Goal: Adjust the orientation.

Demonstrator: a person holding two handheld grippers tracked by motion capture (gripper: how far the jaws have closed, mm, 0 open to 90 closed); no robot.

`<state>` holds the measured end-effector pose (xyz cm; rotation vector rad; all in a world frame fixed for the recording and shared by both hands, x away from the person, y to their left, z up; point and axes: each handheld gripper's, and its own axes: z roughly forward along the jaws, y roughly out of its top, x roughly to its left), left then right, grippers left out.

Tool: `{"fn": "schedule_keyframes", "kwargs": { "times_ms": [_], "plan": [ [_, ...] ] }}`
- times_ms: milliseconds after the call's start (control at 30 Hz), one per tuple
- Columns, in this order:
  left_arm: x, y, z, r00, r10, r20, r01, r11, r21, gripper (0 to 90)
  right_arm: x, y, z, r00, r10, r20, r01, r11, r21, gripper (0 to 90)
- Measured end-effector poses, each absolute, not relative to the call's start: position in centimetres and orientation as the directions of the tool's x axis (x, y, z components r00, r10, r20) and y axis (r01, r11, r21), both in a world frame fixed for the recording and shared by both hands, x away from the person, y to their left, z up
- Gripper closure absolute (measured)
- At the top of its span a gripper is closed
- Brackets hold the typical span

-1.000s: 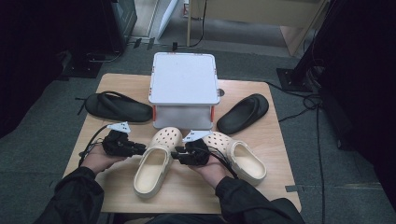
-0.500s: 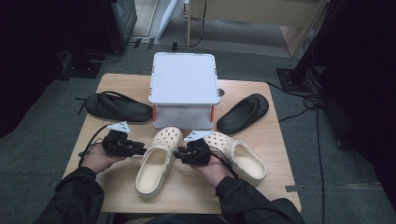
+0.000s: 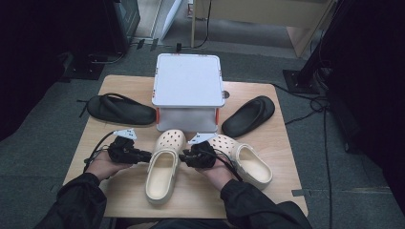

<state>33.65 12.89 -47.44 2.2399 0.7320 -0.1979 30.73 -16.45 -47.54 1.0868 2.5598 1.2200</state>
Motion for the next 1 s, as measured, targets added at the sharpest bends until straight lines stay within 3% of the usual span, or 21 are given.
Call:
{"fn": "schedule_keyframes", "kwargs": {
  "times_ms": [233,567,833,1000],
  "plan": [
    [33.8,12.3,-47.5,0.824,0.436,-0.361,0.562,-0.556,0.612,62.0,31.2,-17.2,-47.5,-0.707,0.673,0.217,0.589,0.391,0.707,70.3],
    [34.7,13.7,-46.2,0.786,0.511,-0.348,0.581,-0.417,0.699,53.0,30.8,-17.9,-45.9,-0.746,0.628,0.223,0.542,0.377,0.751,62.8],
    [35.0,13.3,-45.5,0.791,0.522,-0.32,0.565,-0.419,0.711,50.5,30.3,-18.7,-44.4,-0.758,0.618,0.209,0.507,0.356,0.785,57.1],
    [35.2,13.3,-44.8,0.795,0.521,-0.31,0.553,-0.415,0.722,50.0,30.7,-19.7,-43.1,-0.75,0.618,0.235,0.508,0.311,0.803,62.7]
  ]
}}
